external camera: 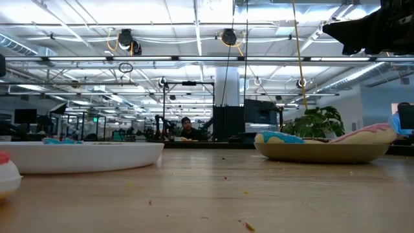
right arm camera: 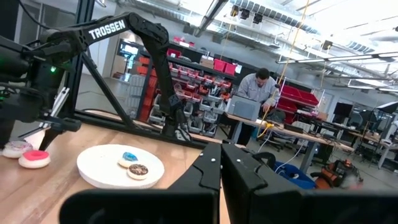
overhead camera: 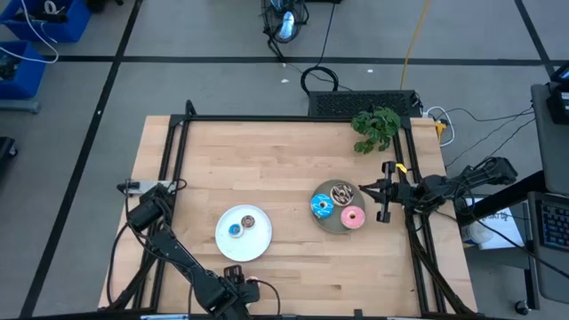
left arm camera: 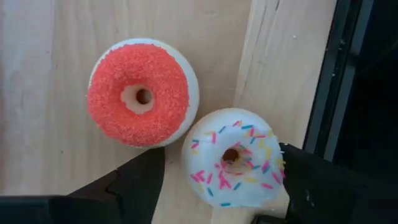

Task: Pick & Place donuts
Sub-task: Put the white donut on the white plate

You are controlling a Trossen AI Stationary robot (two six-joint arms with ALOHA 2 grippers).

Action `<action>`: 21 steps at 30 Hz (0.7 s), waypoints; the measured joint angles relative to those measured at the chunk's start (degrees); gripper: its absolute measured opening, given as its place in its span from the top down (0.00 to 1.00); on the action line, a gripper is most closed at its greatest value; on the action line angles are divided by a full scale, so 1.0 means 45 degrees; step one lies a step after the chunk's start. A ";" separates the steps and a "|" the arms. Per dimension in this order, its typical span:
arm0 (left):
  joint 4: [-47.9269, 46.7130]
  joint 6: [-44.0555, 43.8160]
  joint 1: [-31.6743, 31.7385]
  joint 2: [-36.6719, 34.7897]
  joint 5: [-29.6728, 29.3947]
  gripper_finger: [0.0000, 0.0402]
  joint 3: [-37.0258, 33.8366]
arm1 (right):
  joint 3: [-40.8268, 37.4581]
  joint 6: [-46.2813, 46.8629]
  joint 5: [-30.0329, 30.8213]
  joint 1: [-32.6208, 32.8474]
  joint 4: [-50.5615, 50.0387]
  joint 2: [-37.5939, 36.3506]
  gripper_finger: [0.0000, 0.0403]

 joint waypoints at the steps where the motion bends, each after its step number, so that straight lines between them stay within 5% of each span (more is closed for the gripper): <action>1: -0.0037 0.0005 -0.0008 0.0001 -0.0030 0.26 -0.0001 | 0.0000 0.0085 0.0000 -0.0002 0.0003 0.0000 1.00; 15: -0.0433 0.0345 0.0154 -0.0842 0.0332 0.56 -0.0074 | -0.0002 0.0150 0.0000 -0.0005 0.0023 0.0005 1.00; 21: -0.0556 0.1192 0.0353 -0.2826 -0.1156 0.62 -0.0026 | -0.0004 0.0145 0.0000 -0.0004 0.0034 0.0005 1.00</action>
